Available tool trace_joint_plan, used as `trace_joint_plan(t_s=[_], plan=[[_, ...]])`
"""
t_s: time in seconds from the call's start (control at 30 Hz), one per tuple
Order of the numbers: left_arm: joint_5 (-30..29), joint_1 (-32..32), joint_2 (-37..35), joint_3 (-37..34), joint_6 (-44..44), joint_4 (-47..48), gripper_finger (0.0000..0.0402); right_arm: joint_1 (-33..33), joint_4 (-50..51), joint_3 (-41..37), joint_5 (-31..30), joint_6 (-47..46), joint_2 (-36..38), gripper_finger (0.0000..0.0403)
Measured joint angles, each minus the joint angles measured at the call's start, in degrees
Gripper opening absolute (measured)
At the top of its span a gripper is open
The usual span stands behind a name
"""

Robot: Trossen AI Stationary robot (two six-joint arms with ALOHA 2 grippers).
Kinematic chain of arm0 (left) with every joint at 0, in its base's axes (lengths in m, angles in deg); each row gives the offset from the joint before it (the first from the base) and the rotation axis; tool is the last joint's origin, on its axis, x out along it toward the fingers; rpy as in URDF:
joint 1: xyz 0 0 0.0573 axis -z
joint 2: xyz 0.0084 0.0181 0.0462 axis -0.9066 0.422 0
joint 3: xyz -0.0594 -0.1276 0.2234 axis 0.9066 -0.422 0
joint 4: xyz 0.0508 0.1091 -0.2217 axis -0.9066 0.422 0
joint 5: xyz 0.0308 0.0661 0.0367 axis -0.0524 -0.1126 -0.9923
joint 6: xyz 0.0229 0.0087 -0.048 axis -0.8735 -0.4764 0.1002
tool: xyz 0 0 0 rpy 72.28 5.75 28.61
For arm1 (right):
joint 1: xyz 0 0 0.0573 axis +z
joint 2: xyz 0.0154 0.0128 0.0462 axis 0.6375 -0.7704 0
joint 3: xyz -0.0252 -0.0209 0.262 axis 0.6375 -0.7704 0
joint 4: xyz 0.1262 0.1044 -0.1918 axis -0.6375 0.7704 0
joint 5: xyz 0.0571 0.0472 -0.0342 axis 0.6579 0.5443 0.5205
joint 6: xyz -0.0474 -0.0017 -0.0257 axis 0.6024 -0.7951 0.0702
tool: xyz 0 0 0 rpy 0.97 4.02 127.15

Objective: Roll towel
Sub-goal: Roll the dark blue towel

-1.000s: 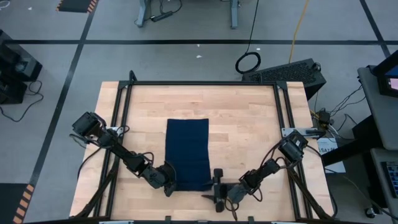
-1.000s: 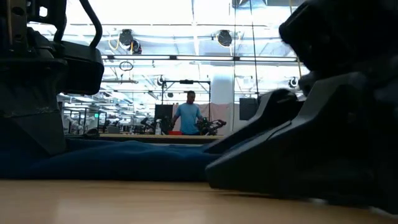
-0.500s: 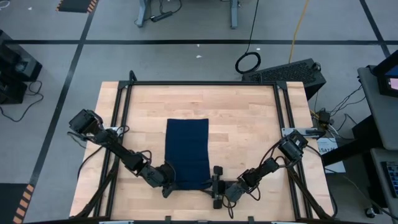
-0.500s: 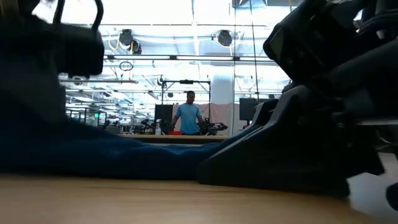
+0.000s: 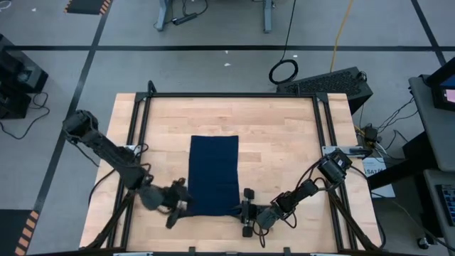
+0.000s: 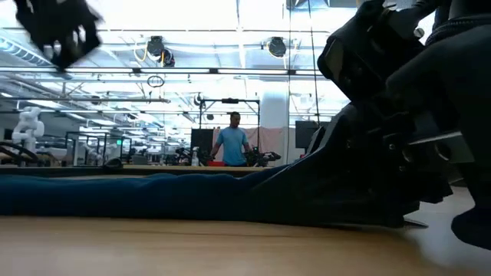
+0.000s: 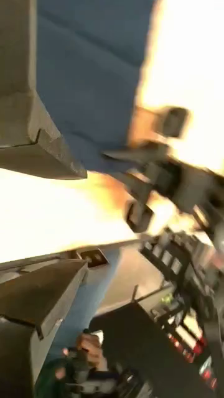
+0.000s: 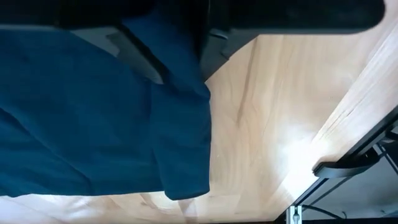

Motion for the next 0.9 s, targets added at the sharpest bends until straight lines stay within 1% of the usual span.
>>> trace_joint_plan(t_s=[0.07,0.1,0.17,0.27,0.47,0.57,0.63,0.77,0.9], plan=[[-4.2,2.9,1.7,0.1,-6.5,-3.7,0.0224,-0.2,0.0,0.0,0.1,-0.6,0.0,0.0076],[-6.0,4.1,3.2,0.1,-8.2,-4.6,0.0224,-0.2,0.0,0.0,0.2,-0.9,0.0,0.0075],[-10.0,5.8,6.5,0.1,-8.6,-4.4,0.0224,-0.2,0.0,0.0,0.3,-1.3,0.0,0.0075],[-13.5,7.5,12.3,0.9,-8.4,-4.5,0.0231,-0.2,0.0,0.0,0.3,-1.3,0.0,0.0075],[-14.3,9.3,21.4,3.3,-6.4,-4.7,0.0273,-0.2,0.0,0.0,0.3,-1.5,0.0,0.0075],[-16.5,9.9,23.8,3.6,-5.5,-3.4,0.0298,-0.2,-0.1,0.0,0.3,-1.5,0.0,0.0075],[-17.7,10.3,24.5,3.6,-5.5,-2.6,0.0306,-0.2,-0.1,0.0,0.5,-1.4,0.0,0.0075],[-17.9,10.5,24.7,3.6,-3.8,2.6,0.0303,-0.3,-0.2,0.0,1.6,-1.5,0.0,0.0075],[-16.9,10.4,24.7,3.6,-2.3,6.2,0.0280,-0.3,-0.6,0.0,1.7,-1.5,0.0,0.0075]])
